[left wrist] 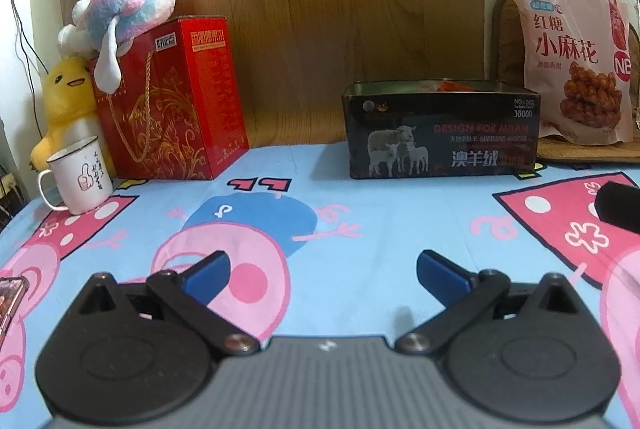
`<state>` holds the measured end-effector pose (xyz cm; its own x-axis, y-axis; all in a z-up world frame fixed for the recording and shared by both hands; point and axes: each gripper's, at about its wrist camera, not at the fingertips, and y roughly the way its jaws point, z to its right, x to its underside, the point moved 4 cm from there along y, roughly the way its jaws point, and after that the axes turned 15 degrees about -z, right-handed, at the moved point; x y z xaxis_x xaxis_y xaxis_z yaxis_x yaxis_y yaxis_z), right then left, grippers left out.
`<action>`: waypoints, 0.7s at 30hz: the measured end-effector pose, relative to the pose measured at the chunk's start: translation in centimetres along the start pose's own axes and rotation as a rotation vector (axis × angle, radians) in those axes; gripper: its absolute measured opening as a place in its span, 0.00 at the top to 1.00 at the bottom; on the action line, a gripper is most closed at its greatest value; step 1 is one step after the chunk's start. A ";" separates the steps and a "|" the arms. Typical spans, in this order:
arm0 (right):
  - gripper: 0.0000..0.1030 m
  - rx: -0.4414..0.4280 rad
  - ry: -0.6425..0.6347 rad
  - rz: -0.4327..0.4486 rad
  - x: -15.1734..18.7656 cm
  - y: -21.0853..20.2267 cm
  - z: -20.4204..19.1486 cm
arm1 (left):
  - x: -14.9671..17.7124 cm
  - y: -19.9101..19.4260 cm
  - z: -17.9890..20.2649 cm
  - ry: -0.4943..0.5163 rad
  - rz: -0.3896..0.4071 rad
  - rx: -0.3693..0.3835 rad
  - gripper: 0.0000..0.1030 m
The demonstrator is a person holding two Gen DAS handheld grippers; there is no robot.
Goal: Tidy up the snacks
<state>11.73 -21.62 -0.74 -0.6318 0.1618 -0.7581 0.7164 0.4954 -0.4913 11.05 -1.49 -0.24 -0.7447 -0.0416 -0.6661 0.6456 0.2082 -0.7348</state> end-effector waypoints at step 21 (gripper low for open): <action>0.19 0.001 0.001 -0.001 0.0 0.1 -0.1 | -0.1 0.3 -0.1 -0.008 -0.023 0.028 0.00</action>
<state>11.72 -21.52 -0.76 -0.6324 0.1620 -0.7575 0.7164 0.4943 -0.4924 11.26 -1.29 -0.39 -0.7578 -0.0542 -0.6502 0.6332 0.1793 -0.7530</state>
